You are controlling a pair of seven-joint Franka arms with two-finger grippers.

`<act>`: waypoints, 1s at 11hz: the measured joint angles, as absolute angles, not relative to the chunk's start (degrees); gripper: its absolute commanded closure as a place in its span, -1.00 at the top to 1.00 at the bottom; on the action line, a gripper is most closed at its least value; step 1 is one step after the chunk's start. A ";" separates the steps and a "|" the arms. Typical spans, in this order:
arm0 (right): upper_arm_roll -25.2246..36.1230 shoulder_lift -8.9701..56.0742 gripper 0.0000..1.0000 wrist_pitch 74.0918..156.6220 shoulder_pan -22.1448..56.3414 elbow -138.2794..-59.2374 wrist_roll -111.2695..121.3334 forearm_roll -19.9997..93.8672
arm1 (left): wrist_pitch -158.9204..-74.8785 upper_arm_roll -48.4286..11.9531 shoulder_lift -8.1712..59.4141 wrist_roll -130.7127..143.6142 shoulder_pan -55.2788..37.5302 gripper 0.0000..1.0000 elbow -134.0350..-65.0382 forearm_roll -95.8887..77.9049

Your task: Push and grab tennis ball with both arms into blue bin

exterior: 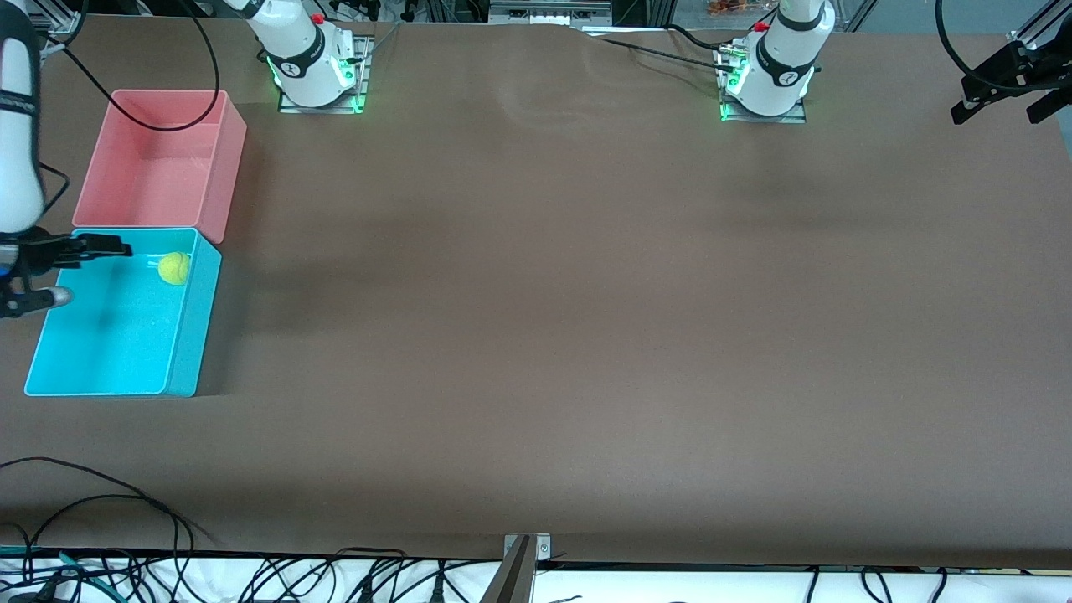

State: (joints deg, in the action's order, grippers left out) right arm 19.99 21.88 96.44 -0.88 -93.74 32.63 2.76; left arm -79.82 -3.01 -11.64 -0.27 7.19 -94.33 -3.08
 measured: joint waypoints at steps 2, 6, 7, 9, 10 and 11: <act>19.77 21.73 1.00 92.82 -0.77 -87.76 26.72 2.78 | -79.82 -3.06 -11.63 -0.27 7.15 1.00 -94.12 -3.08; 19.22 21.67 1.00 88.85 -0.64 -79.79 24.85 2.84 | -79.82 -3.00 -11.43 -0.27 7.13 1.00 -94.03 -3.08; 18.59 21.67 1.00 87.52 -0.55 -78.38 24.83 2.87 | -79.82 -3.01 -11.39 -0.27 7.13 1.00 -94.03 -3.08; 17.31 21.68 1.00 84.96 -0.23 -75.54 24.62 2.87 | -79.82 -3.02 -11.34 -0.27 7.13 1.00 -94.03 -3.08; 16.36 21.30 1.00 84.61 -0.22 -74.25 24.10 2.88 | -79.82 -3.06 -11.32 -0.27 7.10 1.00 -94.01 -3.08; 15.16 20.19 1.00 84.46 -0.35 -73.97 21.36 2.87 | -79.82 -3.37 -11.31 -0.27 7.09 1.00 -93.98 -3.08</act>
State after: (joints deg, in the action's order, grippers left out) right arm 15.16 20.19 84.46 -0.35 -73.97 21.36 2.87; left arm -79.82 -3.37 -11.31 -0.27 7.09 -93.98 -3.08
